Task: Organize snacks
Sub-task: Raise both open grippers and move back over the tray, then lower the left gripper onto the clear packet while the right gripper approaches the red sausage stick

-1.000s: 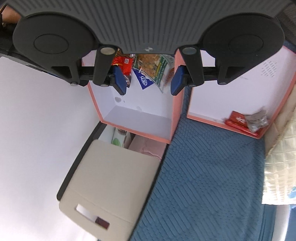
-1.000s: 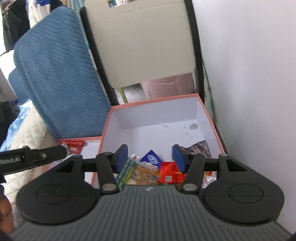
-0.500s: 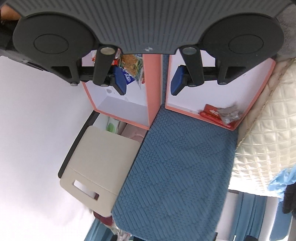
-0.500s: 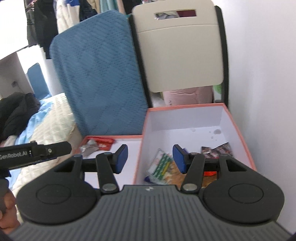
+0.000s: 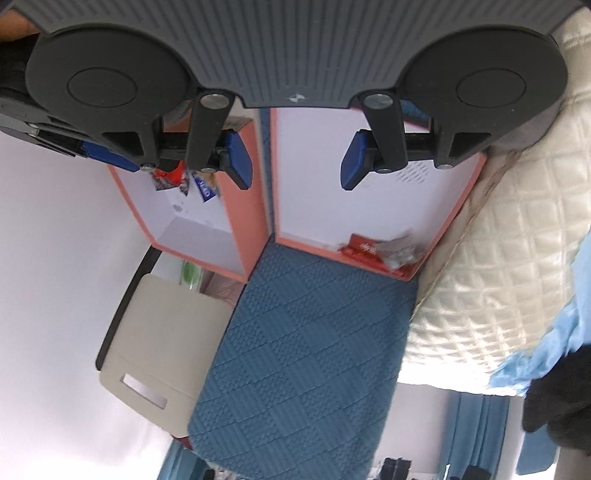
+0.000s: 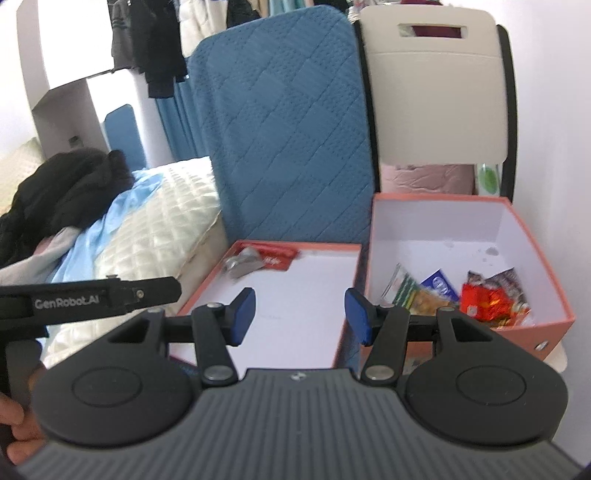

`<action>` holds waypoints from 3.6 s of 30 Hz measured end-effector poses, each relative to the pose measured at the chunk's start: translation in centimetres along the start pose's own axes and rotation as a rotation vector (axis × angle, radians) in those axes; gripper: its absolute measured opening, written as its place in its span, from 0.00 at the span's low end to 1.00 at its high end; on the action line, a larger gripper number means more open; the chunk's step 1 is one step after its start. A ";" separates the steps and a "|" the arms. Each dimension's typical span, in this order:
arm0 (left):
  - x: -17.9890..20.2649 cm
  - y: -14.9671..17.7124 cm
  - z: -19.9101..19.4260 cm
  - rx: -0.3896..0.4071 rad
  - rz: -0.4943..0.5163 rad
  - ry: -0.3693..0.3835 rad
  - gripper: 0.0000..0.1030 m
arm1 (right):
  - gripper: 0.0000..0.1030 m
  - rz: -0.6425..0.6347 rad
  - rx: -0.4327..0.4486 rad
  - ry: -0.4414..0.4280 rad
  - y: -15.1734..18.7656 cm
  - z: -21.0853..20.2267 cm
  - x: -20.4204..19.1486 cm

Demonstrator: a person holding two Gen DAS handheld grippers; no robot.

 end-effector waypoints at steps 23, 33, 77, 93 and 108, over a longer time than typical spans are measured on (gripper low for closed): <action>-10.4 1.2 8.0 -0.027 -0.176 -0.067 0.57 | 0.54 -0.159 -0.023 -0.034 5.1 6.8 -4.0; -14.1 -2.5 15.2 -0.006 -0.195 -0.096 0.57 | 0.54 -0.234 0.013 -0.051 4.2 13.0 -5.9; -25.2 -7.4 30.5 -0.135 -0.265 -0.251 0.68 | 0.53 0.037 -0.389 -0.101 -3.7 43.8 -7.0; -25.0 -7.4 31.7 -0.137 -0.262 -0.239 0.72 | 0.57 0.231 -0.453 -0.264 -3.2 45.8 -6.7; -25.5 -7.4 33.5 -0.147 -0.255 -0.245 0.74 | 0.56 0.305 -0.588 -0.411 -4.2 42.3 -4.9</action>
Point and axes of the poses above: each gripper's, at about its wrist camera, not at the fingertips, and z roughly the way its jaws point, x to its right, y to its underside, the point moved 6 cm from there along z, roughly the way its jaws point, and after that the axes turned 12 degrees about y, right-handed, at the moved point
